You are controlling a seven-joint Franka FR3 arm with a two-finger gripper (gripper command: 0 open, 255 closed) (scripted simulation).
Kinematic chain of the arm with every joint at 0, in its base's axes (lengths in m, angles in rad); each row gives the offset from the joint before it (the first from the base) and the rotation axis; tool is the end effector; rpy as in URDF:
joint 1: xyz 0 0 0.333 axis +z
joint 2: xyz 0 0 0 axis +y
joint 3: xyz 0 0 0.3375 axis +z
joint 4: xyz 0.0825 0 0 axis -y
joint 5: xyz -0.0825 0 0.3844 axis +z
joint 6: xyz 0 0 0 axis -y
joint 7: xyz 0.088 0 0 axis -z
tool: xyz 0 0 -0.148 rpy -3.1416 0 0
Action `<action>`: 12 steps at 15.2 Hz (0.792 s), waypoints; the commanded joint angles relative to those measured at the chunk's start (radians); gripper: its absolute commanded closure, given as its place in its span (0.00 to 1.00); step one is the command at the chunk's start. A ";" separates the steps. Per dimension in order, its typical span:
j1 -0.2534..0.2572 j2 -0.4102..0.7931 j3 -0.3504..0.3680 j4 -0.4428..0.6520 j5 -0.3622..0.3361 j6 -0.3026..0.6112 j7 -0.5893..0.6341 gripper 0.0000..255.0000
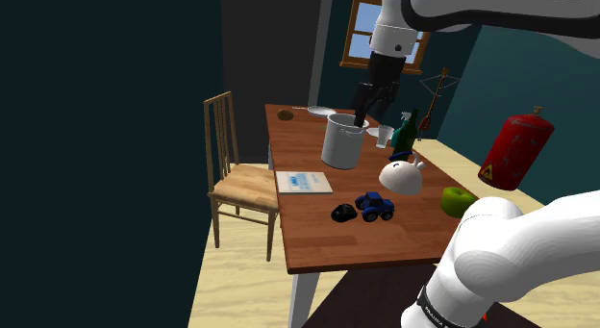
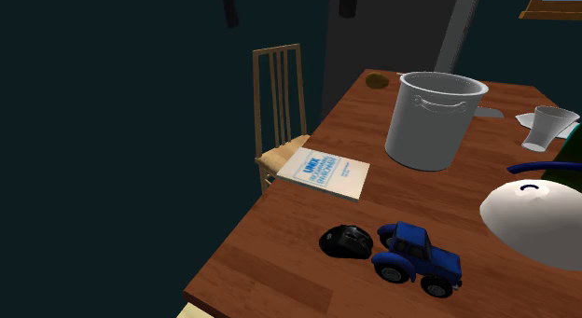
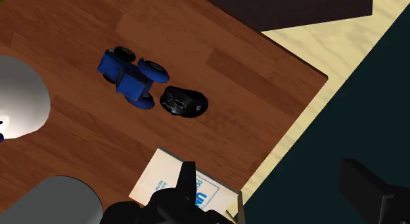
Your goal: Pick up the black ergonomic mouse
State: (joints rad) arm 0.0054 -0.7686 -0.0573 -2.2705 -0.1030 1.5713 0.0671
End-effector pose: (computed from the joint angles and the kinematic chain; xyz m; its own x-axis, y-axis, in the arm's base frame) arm 0.2996 -0.0366 0.5999 0.9918 -0.1052 0.0725 -0.1095 -0.9923 0.0582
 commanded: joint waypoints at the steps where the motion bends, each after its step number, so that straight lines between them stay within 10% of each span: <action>1: 0.000 0.000 0.000 0.000 0.000 0.000 0.000 0.00; 12: 0.059 0.027 -0.232 -0.291 -0.116 0.299 -0.423 0.00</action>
State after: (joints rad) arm 0.0601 -0.7554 -0.2629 -2.5400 -0.2057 1.8355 -0.3101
